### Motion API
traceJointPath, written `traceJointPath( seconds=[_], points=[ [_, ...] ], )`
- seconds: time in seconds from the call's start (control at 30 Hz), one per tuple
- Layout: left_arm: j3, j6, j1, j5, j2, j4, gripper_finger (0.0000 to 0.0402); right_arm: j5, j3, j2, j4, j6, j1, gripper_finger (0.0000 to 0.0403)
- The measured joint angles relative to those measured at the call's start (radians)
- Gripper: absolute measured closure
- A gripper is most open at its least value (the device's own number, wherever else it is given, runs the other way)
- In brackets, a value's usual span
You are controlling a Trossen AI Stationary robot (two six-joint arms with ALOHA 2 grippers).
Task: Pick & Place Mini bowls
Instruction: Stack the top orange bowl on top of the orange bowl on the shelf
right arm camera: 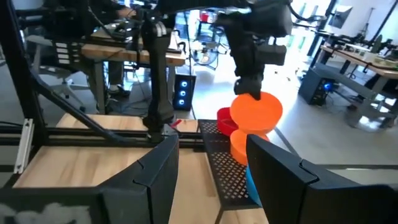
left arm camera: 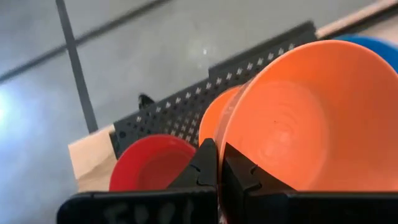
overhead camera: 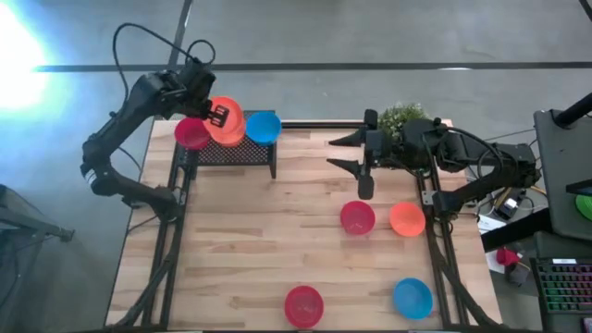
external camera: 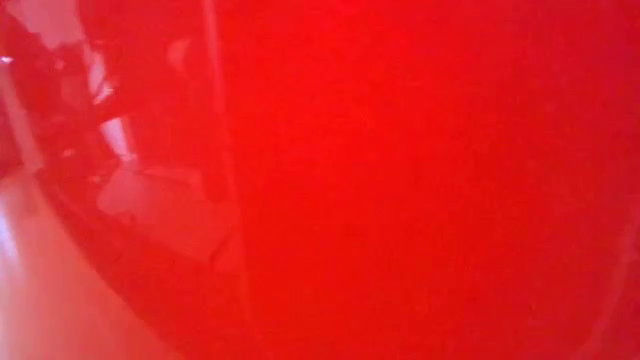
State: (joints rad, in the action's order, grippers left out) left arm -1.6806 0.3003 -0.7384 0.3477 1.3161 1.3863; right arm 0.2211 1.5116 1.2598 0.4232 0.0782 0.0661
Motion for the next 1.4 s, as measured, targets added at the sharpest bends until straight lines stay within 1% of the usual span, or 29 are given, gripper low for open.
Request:
traceJointPath(
  seconds=[0.23,0.4,0.6,0.83,1.3,1.4],
  points=[
    [0.066,-0.059,-0.047,-0.043,0.045,-0.021,0.0401,-0.005,0.0,0.0,0.0,0.0,-0.001,0.022],
    [0.113,-0.063,-0.059,-0.014,0.059,-0.065,0.0401,-0.005,0.0,0.0,0.0,0.0,-0.001,0.022],
    [0.168,-0.064,-0.061,-0.024,0.059,-0.15,0.0401,-0.005,0.0,0.0,0.0,0.0,-0.001,0.022],
    [0.229,-0.063,-0.065,-0.025,0.059,-0.162,0.0401,-0.005,0.0,0.0,0.007,0.0,-0.001,0.022],
    [0.233,-0.062,-0.065,-0.025,0.059,-0.165,0.0401,-0.003,0.0,0.001,0.014,0.0,-0.001,0.022],
    [0.233,-0.062,-0.065,-0.025,0.059,-0.165,0.0392,-0.003,0.0,0.001,0.014,0.0,-0.001,0.022]
  ],
)
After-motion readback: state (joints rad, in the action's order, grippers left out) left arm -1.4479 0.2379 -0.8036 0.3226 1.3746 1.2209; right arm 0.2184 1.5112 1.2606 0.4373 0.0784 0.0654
